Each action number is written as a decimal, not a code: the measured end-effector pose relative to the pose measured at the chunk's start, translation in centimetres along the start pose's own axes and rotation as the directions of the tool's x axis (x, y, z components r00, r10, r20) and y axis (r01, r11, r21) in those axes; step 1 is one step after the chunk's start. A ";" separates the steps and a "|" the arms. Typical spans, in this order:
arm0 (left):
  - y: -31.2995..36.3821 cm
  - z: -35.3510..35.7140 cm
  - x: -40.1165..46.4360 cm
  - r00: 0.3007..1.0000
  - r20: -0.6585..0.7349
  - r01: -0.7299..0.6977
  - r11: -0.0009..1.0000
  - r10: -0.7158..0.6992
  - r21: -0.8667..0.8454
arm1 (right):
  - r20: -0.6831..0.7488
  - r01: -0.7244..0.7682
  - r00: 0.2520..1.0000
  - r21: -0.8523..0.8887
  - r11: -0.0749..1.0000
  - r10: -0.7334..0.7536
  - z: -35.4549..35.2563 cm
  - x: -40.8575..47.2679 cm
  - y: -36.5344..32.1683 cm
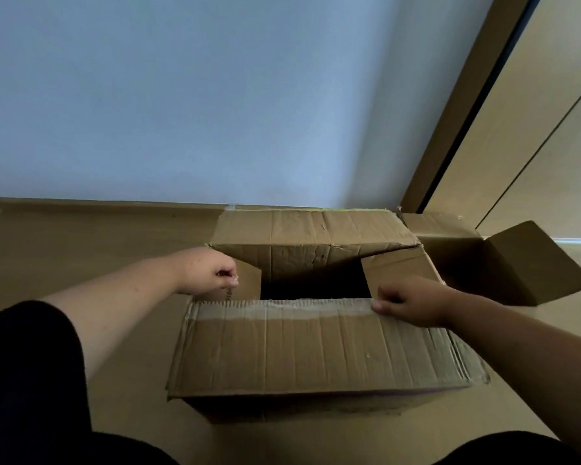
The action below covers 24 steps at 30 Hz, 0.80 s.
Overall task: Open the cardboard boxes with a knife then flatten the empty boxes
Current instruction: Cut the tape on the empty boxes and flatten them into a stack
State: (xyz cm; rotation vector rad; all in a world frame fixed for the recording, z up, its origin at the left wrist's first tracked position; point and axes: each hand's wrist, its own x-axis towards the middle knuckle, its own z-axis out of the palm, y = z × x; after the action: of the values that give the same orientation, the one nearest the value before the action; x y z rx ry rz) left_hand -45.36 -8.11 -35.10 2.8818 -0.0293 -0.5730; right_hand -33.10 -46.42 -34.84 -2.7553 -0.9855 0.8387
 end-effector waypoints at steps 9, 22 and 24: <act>2.8 3.0 5.7 0.907 0.358 -0.287 0.948 0.222 0.140 | 0.091 0.190 0.978 -0.002 0.982 -0.189 1.9 4.0 -4.4; -0.3 5.3 7.7 0.865 0.367 -0.436 0.875 0.342 0.210 | -0.234 0.294 0.915 -0.173 0.940 -0.330 -0.3 -1.3 -1.0; 1.2 5.8 7.2 0.847 0.388 -0.494 0.806 0.362 0.326 | -0.300 0.379 0.855 -0.198 0.904 -0.424 0.0 -1.6 -0.8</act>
State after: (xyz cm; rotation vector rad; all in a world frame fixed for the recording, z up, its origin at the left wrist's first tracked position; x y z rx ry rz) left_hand -40.85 -10.80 -42.81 2.9708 -0.9501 -1.0134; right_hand -34.57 -46.77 -33.92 -2.5160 -1.5058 0.2330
